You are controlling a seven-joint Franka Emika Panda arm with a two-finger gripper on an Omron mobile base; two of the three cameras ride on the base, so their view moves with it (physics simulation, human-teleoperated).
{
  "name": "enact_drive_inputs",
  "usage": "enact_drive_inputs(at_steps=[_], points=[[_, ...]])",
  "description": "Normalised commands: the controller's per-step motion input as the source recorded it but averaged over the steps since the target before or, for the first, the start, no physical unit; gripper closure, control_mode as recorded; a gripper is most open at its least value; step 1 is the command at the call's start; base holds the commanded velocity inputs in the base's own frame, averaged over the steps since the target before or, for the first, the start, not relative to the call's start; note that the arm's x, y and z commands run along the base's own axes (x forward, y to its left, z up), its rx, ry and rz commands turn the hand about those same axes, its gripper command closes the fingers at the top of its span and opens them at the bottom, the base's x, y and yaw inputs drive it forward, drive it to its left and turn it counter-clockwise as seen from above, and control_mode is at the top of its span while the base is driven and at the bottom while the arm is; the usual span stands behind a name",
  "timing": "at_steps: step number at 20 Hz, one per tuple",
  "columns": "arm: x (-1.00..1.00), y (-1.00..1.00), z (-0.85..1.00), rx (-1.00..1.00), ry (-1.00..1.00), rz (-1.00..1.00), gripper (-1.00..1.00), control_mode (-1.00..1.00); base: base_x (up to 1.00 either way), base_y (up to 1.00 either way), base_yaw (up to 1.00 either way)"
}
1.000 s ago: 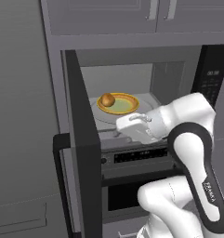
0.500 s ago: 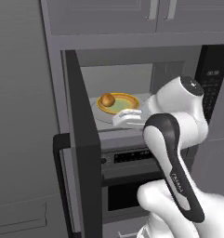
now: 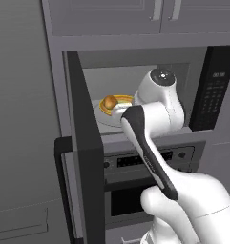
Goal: Retrieve the reheated potato from the microwave, then place the potato, cheese, and condiment on the cutting board.
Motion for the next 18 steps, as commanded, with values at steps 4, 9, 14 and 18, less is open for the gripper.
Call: enact_drive_inputs(at_steps=[4, 9, 14, 18], points=[[0.85, -0.17, -0.14, -0.01, -0.01, 0.0, -1.0, -1.0, 0.0, 0.0, 0.0], [0.61, -0.02, -0.36, -0.05, -0.22, 0.02, -1.0, -1.0, 0.0, 0.0, 0.0], [0.61, 0.0, -0.27, -0.02, -0.27, 0.01, -1.0, -1.0, 0.0, 0.0, 0.0], [0.64, 0.0, -0.02, 0.0, -0.04, 0.0, -1.0, -1.0, 0.0, 0.0, 0.0]])
